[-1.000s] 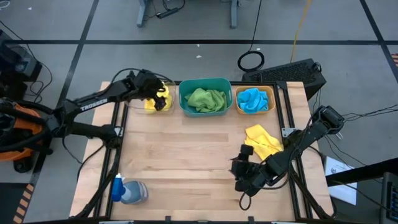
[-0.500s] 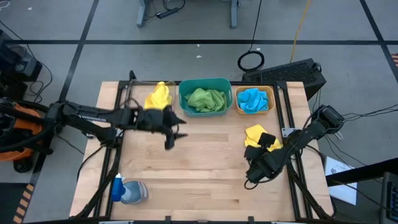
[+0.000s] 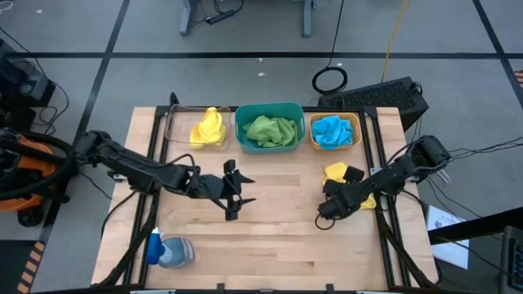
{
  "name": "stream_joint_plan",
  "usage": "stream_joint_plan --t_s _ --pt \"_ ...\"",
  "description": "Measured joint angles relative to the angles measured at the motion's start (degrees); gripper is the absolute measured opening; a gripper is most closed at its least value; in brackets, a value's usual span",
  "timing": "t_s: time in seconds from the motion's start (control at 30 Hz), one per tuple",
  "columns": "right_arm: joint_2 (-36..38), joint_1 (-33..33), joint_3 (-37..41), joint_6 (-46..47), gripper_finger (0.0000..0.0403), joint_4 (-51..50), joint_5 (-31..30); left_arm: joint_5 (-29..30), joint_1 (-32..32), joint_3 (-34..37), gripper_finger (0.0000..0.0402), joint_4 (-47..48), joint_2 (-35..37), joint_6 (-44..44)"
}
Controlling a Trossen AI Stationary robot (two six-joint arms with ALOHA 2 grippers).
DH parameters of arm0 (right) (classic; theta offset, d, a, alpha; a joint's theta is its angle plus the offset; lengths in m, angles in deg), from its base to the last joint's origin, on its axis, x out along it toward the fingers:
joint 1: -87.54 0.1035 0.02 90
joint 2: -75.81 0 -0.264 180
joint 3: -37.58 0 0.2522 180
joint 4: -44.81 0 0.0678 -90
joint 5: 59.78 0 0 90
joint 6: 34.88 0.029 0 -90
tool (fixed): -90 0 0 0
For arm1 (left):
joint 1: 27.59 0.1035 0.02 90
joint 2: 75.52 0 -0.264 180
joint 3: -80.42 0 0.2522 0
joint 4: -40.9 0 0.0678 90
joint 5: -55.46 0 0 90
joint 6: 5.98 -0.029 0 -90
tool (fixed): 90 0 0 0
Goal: Sort microfiber towel by color & place in baskets
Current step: Put the yellow towel into the transparent bin
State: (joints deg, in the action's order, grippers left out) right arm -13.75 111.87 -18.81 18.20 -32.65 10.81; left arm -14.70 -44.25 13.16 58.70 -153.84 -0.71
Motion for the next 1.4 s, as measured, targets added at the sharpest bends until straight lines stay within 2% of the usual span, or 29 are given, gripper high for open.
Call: stream_joint_plan --t_s 0.2,0.33,0.47,0.67,0.73,0.9,1.03,1.4 --pt "0.4 -3.8 4.1 -3.9 0.0307 6.1 2.7 0.1 0.0 0.0 0.0267 -3.2 -4.0 0.2" --pt "0.4 -4.5 4.2 -4.7 0.0266 7.1 4.5 0.1 0.0 0.0 0.0267 -6.0 -6.5 -0.7" --pt "0.3 -4.5 4.3 -4.7 0.0191 8.5 5.6 0.1 0.0 0.0 0.0266 -7.3 -7.4 -1.1" --pt "0.1 -4.5 4.6 -5.6 0.0045 11.7 6.6 0.1 0.0 0.0 0.0266 -10.8 -7.5 -1.2" --pt "0.1 -4.2 4.5 -6.0 0.0013 12.3 6.2 0.1 0.0 0.0 0.0266 -11.9 -7.5 -1.2" --pt "-0.3 -2.2 0.9 -6.7 0.0019 13.9 5.1 0.0 0.0 0.0 0.0266 -13.6 -7.5 -1.7" --pt "-0.3 0.0 -5.5 -10.7 0.0005 16.6 4.1 0.0 0.0 0.0 0.0266 -14.3 -7.6 -3.1" --pt "-0.2 6.5 -22.2 -28.9 0.0003 25.8 -13.5 -0.1 -1.2 0.0 0.0266 -19.8 -9.4 -7.8"
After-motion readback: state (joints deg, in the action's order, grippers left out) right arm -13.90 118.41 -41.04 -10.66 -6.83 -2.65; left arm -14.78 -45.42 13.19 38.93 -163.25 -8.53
